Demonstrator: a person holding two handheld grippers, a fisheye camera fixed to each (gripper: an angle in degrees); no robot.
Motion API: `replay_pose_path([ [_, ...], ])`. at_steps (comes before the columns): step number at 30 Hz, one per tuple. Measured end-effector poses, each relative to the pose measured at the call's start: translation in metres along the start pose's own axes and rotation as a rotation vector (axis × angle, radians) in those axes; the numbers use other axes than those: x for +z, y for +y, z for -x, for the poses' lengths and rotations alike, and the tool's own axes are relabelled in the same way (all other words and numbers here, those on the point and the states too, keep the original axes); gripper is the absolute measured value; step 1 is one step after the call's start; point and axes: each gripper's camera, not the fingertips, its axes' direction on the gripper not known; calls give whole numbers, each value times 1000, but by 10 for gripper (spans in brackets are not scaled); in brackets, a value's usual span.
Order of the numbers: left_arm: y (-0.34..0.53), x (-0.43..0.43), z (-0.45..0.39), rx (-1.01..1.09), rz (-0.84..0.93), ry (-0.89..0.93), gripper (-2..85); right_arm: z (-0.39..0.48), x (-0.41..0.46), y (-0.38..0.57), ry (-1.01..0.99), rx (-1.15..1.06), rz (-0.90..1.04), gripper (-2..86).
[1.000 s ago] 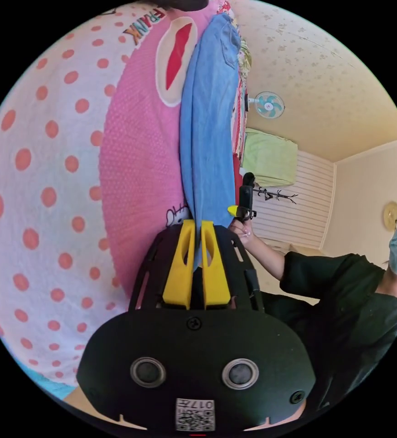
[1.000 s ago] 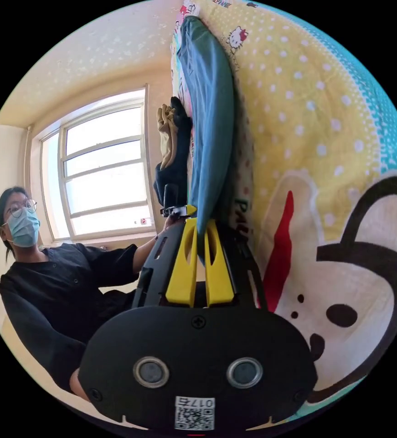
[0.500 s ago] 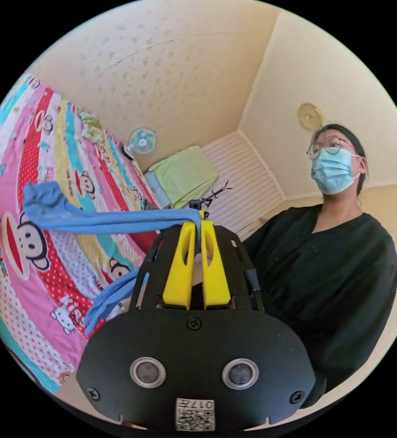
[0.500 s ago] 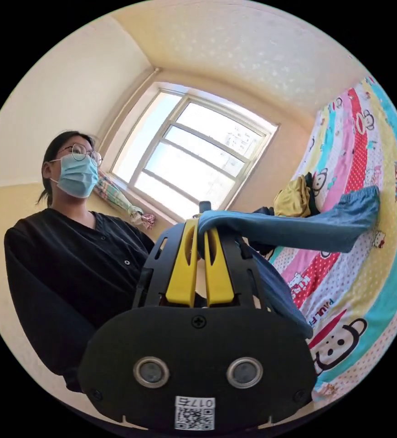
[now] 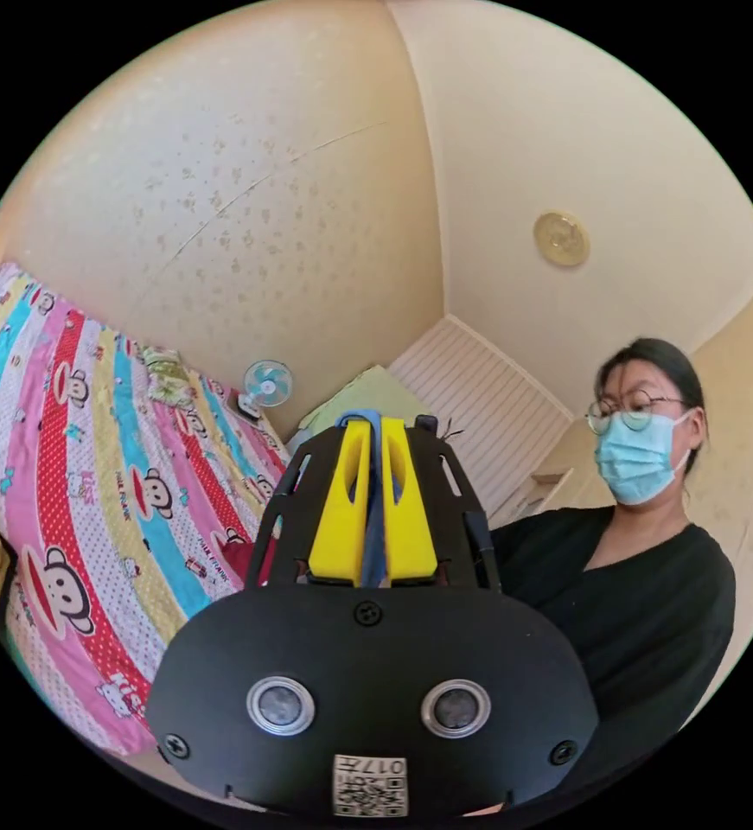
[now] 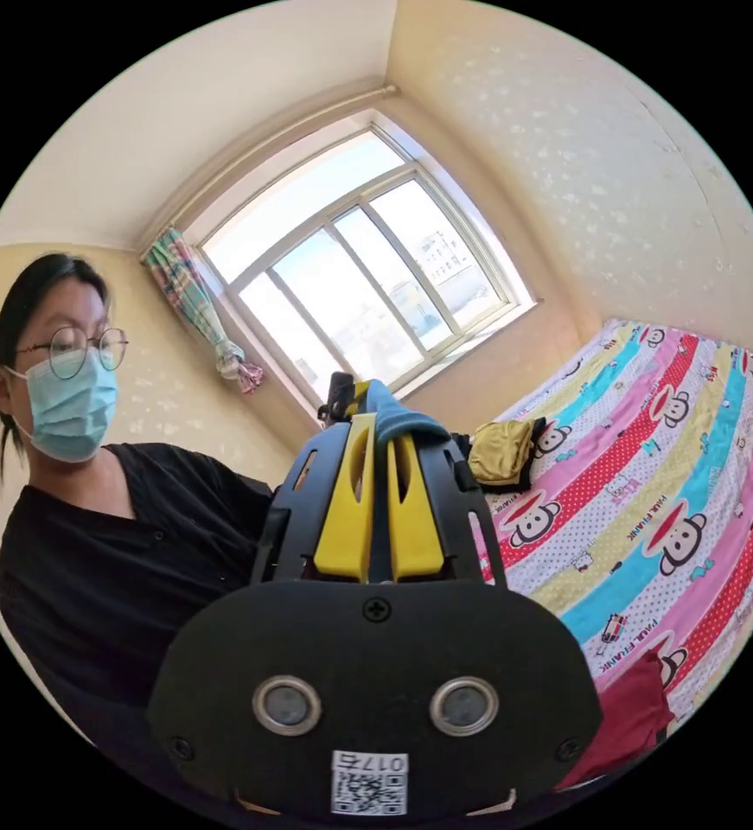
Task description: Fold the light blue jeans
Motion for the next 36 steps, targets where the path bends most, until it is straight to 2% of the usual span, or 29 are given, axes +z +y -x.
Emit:
replay_pose_path([
  [2,4,25,40,-86,19,-60,-5,-57,12,2,122,88,69,6],
  [7,22,83,174,-338,38,-142,-5,-194,41,19,162,304,152,6],
  [11,38,113,234,-402,133,-272,-3,-263,68,51,279,390,211,9],
  [14,80,135,260,-392,237,-357,-2,-277,93,101,361,388,286,14],
  [18,194,148,287,-524,337,-378,9,-288,119,198,335,483,356,23],
  [22,316,151,304,-756,459,-460,57,-300,145,331,245,722,451,59],
  [25,357,136,312,-885,483,-499,106,-312,151,405,279,966,526,119],
  [28,344,107,313,-918,324,-488,119,-316,133,421,297,1037,440,132],
  [31,306,98,324,-863,253,-491,131,-339,122,409,277,1065,315,150],
  [34,276,117,353,-804,332,-540,150,-377,143,401,295,1090,313,170],
  [36,274,136,379,-850,415,-522,156,-401,168,408,245,1154,340,175],
])
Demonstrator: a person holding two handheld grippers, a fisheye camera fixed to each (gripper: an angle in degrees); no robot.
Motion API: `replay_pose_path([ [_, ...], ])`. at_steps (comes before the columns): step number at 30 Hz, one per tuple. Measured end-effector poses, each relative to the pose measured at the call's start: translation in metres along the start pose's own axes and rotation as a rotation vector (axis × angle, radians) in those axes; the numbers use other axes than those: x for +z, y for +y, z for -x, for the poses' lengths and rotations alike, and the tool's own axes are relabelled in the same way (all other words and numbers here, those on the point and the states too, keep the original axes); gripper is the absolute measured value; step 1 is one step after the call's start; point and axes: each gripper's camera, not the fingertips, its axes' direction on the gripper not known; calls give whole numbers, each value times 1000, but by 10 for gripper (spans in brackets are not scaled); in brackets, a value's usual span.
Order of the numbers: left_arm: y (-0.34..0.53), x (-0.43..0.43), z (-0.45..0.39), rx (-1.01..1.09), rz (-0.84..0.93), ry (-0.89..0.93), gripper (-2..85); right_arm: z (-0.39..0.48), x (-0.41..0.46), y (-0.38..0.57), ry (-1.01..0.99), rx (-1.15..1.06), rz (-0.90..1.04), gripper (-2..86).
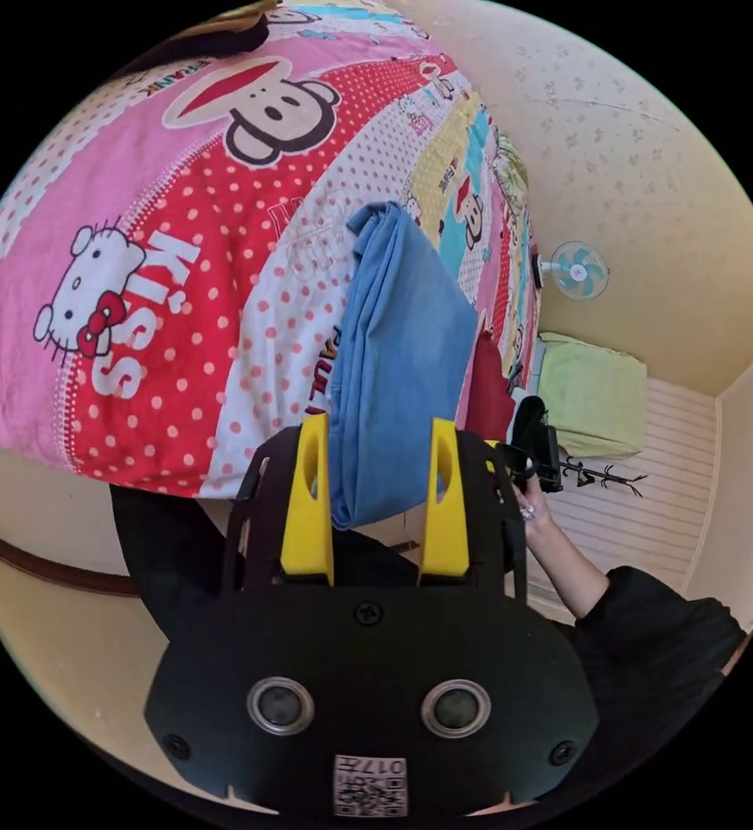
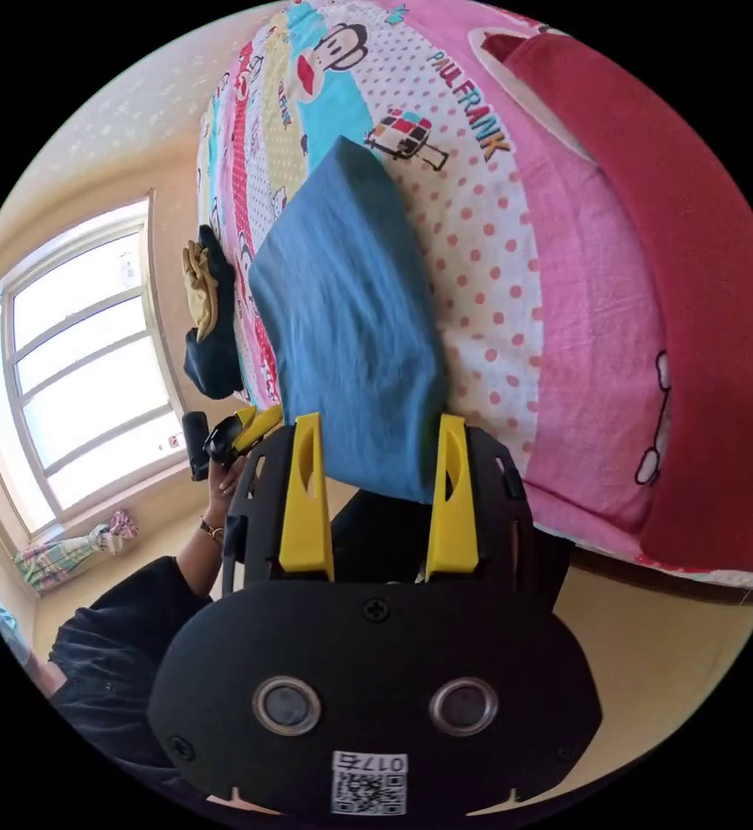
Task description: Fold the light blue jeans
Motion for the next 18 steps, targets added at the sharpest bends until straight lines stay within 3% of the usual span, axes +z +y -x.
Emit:
replay_pose_path([
  [3,-14,37,2,-40,129,-8,136,0,56,-12,-20,61,103,167],
  [5,-7,35,0,-86,80,-20,115,17,67,-1,121,68,18,145],
  [8,3,20,-3,-185,45,57,87,26,68,9,162,88,27,107],
  [12,12,-1,-16,-181,277,263,72,35,47,25,126,33,151,82],
  [15,21,-43,-36,-146,358,375,71,50,17,50,37,26,201,71],
  [18,24,-108,-58,-122,348,511,70,82,-15,72,-266,5,184,63],
])
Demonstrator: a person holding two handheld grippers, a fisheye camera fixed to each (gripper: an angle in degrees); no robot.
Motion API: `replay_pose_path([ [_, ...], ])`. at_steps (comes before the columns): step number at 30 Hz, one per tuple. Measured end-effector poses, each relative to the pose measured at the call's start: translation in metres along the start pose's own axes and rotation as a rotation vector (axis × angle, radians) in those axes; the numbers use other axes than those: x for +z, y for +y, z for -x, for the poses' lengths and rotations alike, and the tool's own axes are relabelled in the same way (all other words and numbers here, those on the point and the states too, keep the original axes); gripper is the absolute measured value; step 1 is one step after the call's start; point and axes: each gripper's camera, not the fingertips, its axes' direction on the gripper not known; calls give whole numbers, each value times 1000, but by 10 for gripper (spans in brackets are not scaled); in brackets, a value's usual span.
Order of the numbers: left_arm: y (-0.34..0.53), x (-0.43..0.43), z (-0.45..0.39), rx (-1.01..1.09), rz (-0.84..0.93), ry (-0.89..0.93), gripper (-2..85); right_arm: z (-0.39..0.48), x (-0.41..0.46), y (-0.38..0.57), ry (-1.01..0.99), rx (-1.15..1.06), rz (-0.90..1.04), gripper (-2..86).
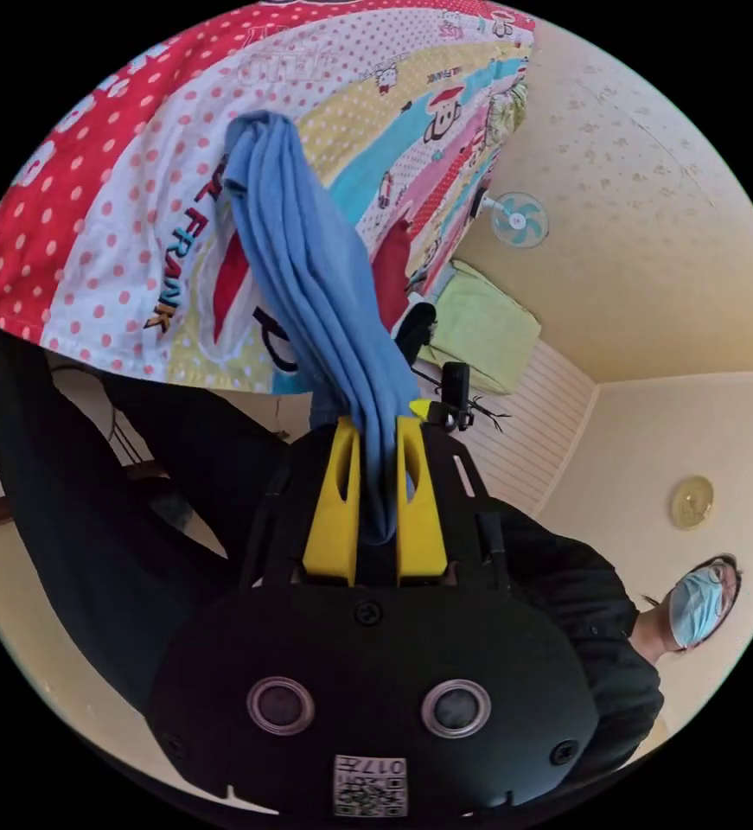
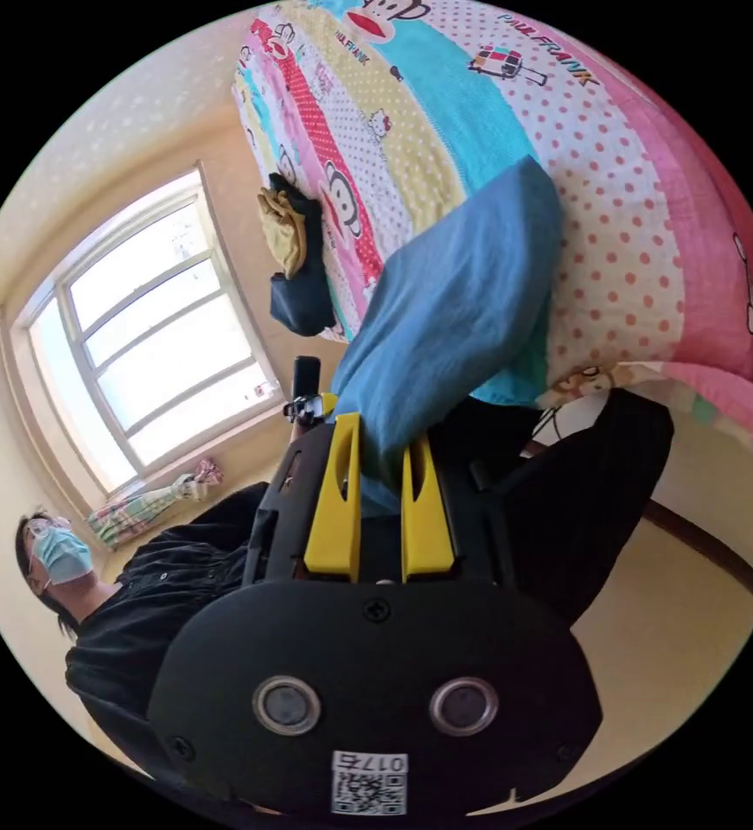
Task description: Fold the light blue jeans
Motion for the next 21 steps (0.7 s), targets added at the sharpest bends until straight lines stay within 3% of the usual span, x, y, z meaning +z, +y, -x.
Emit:
replay_pose_path([
  [2,14,-32,-31,33,-31,88,71,48,-4,9,-160,-77,-49,62],
  [5,30,-95,-86,86,-79,151,71,126,14,-6,-162,-213,-36,64],
  [16,63,-387,-294,445,-506,-40,71,442,145,-140,-58,-710,104,67],
  [21,22,-467,-320,483,-681,-152,88,535,200,-208,106,-857,66,84],
])
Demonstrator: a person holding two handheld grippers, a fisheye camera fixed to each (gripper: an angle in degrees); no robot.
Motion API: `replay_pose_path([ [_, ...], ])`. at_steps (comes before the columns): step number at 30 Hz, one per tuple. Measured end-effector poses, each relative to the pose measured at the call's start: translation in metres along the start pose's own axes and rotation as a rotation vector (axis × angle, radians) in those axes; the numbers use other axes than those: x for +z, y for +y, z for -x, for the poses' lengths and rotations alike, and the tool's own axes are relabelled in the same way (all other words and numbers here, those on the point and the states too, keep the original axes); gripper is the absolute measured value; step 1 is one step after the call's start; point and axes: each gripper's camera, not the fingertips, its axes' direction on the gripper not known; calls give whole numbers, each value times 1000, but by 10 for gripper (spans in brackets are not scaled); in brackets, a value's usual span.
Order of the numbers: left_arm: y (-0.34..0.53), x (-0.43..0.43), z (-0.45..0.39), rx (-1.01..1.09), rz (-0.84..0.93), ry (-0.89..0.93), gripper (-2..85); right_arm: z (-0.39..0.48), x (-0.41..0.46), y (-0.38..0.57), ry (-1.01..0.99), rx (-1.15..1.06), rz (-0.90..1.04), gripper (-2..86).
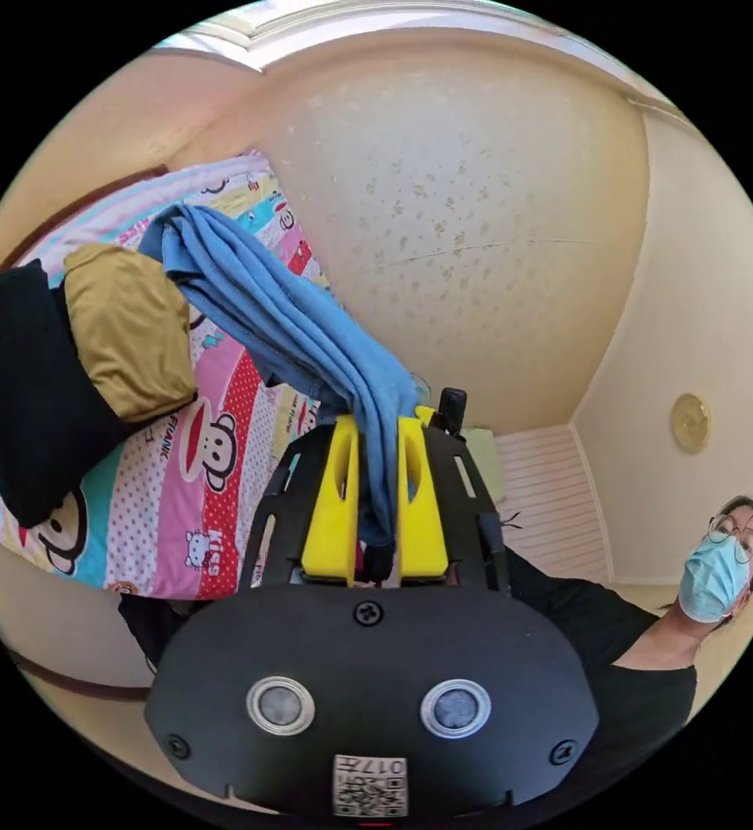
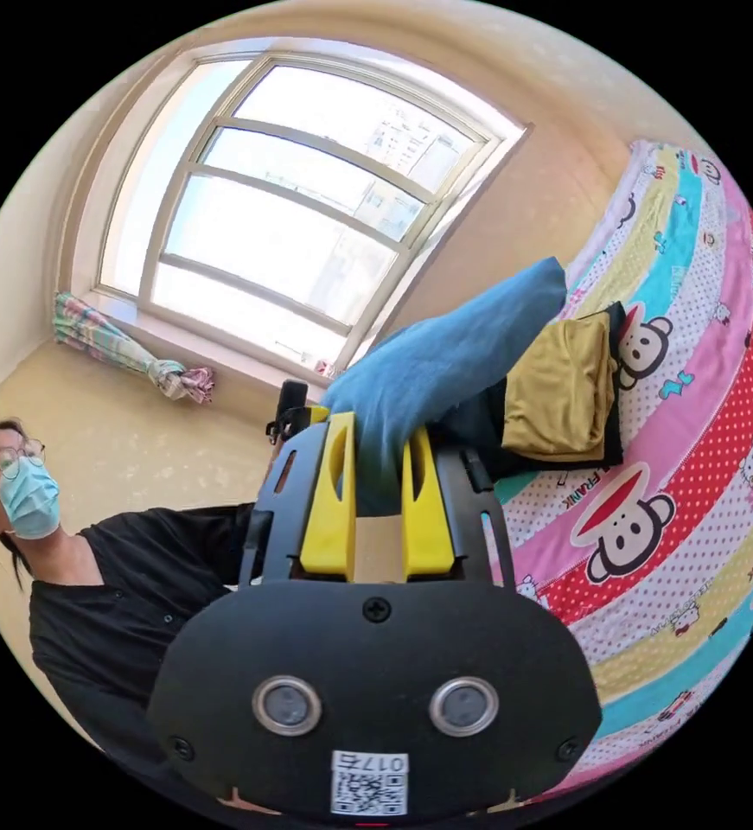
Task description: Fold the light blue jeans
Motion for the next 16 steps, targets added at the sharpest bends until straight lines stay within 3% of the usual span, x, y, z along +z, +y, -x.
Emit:
replay_pose_path([
  [4,-21,29,117,-319,63,-301,118,-87,36,-33,229,316,28,88],
  [9,73,55,238,-604,213,-252,68,-124,50,54,428,509,175,52],
  [12,145,61,286,-743,317,-311,27,-130,54,156,632,624,377,21],
  [14,179,62,311,-780,378,-384,8,-136,58,263,835,788,685,11],
  [16,224,69,356,-820,520,-518,0,-138,62,355,915,966,1000,8],
])
